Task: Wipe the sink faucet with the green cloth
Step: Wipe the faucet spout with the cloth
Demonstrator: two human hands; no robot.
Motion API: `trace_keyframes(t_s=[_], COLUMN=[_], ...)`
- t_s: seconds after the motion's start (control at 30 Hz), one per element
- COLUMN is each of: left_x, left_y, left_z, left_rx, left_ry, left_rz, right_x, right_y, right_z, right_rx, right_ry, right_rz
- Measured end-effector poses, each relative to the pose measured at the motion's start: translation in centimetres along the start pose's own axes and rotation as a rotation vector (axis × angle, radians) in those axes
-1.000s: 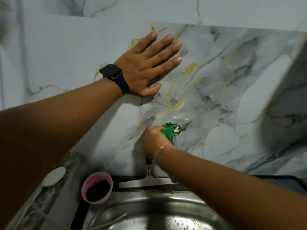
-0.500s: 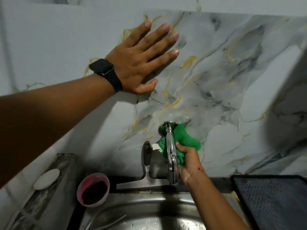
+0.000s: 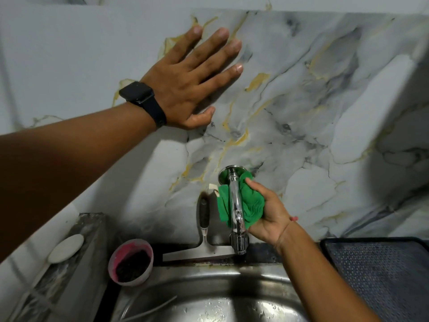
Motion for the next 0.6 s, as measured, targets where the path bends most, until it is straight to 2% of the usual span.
trace_keyframes(t_s=[0.13, 0.2, 0.33, 0.4, 0.5, 0.6], left_x=[0.0, 0.1, 0.1, 0.1, 0.2, 0.1], left_y=[-0.2, -0.2, -0.2, -0.2, -0.1, -0.1], left_z=[-0.4, -0.5, -0.7, -0.7, -0.5, -0.5], left_rx=[-0.004, -0.004, -0.021, -0.021, -0.020, -0.033], left_ry=[0.008, 0.004, -0.003, 0.000, -0.007, -0.005], left_rz=[0.000, -0.006, -0.008, -0.001, -0.001, 0.007], right_x=[0.7, 1.5, 4.5, 6.6, 8.6, 9.4], right_y=[2.7, 2.8, 1.7, 2.3, 5.0, 7.6], right_z=[-0.1, -0.1, 0.2, -0.4, -1.4, -0.9], right_rx=[0.060, 0.208, 0.721, 1.125, 1.700, 1.800], right_ry=[0.018, 0.077, 0.245, 0.277, 0.314, 0.299], right_rz=[0.078, 0.181, 0.510, 0.704, 0.814, 0.890])
Point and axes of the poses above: each hand's wrist, its own x-axis away from the middle knuckle, its own z-axis out of the back of the hand, y = z × x, the point moved 4 cm from there along -x, towards the middle knuckle, and after that the axes turned 11 degrees about z, right-handed, at the moved point
